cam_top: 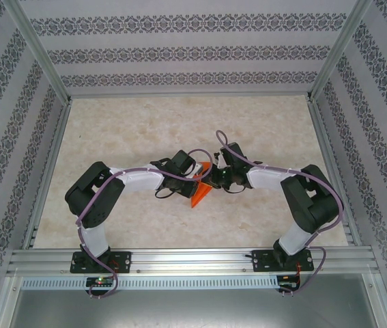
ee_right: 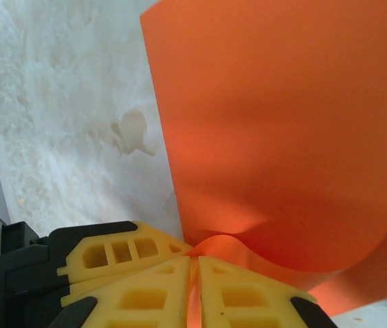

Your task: Fold a paper plane with a square sheet of paper (pick it up from the middle)

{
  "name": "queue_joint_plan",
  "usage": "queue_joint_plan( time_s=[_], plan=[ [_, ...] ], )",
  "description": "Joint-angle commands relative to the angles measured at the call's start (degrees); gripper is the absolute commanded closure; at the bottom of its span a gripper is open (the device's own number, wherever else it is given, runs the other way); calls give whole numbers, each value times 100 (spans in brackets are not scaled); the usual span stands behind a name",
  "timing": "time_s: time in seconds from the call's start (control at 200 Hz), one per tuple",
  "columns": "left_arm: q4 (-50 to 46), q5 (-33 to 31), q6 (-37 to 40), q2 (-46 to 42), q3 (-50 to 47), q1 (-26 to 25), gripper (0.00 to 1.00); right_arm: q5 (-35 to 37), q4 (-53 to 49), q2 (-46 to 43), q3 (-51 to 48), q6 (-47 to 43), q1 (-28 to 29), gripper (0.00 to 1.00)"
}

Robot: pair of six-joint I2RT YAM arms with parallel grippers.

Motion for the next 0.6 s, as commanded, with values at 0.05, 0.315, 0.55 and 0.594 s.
queue_joint_plan(
  time_s=[0.05,0.315,0.55,0.594],
  plan=[
    [-80,117,147,37,38,66,94,72,-43,244,277,29,51,87],
    [-126,104,191,39,65,64,93,269,-668,315,352,-304,69,87],
    [-160,144,206,83,113,66,93,377,-778,334,293,-444,58,86],
    [-186,141,219,98,121,61,93,395,-788,361,281,-441,59,86]
  ],
)
